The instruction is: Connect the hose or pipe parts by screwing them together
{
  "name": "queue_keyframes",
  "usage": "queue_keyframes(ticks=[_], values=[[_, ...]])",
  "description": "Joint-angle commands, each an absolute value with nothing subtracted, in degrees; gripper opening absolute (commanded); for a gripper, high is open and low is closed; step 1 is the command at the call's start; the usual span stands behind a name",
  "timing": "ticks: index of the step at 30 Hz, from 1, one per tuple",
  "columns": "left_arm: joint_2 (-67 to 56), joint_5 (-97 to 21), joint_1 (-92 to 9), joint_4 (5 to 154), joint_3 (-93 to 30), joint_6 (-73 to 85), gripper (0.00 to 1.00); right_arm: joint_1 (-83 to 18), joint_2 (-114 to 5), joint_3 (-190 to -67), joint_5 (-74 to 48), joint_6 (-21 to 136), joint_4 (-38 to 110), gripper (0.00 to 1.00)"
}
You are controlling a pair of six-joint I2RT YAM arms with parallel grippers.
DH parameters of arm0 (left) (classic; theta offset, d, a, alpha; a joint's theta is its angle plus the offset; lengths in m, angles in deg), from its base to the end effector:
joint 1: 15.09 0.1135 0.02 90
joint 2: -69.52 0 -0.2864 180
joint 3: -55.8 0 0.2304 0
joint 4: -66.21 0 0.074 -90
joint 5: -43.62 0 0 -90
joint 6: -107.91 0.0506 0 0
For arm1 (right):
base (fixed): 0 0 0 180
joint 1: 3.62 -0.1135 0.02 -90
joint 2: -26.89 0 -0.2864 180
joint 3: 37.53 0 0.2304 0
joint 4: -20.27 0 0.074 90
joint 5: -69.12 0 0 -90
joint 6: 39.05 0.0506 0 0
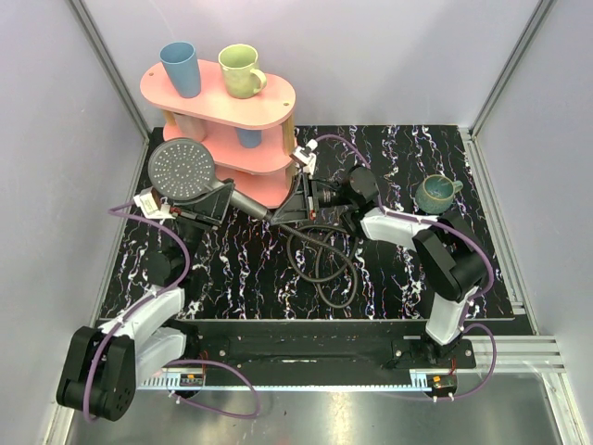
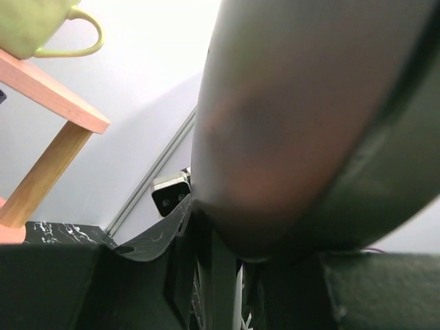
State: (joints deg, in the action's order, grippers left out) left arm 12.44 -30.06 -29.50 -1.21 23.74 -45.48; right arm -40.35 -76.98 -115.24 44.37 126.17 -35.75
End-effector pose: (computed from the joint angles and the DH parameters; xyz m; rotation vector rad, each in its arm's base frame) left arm 0.1549 -0.0545 0.3391 -0.1069 0.9411 -1.3829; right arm 0.2755 0.2629 0.3374 -0.8499 1.5571 2.1295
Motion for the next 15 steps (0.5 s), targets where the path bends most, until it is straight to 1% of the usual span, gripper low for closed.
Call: queue_keyframes(ticks=[1,3,7,9,10,12,15], values=[[8.7,-13.2,-30.5,-14.1,28.7,-40.4,0.00,-39.2,-73.3,-119.2,26.1,131.2,-53.6,0.28],[8.4,-14.1,-29.6,-14.1,29.3,-40.4,0.00,-38.7,-73.8,-118.7,26.1,131.3,-53.5,0.29],[9.6,-19.9,-27.0,-14.0,32.9,-39.7,0.00,-37.1,-74.7,-117.8,26.0,131.7,-53.6,0.28],[10.7,-21.4,-26.3,-12.8,33.7,-39.2,0.00,-36.2,-75.0,-117.2,26.9,131.7,-53.6,0.32],[11.1,-22.3,-26.1,-12.2,33.9,-39.0,0.00,-36.1,-74.8,-117.1,27.1,131.5,-53.6,0.36],[11.8,-22.8,-26.0,-10.1,34.1,-38.1,0.00,-35.9,-74.3,-116.1,27.4,129.4,-53.6,0.39],[11.6,-24.8,-26.0,-11.8,35.1,-39.1,0.00,-35.9,-74.2,-115.8,28.0,128.6,-53.5,0.47]])
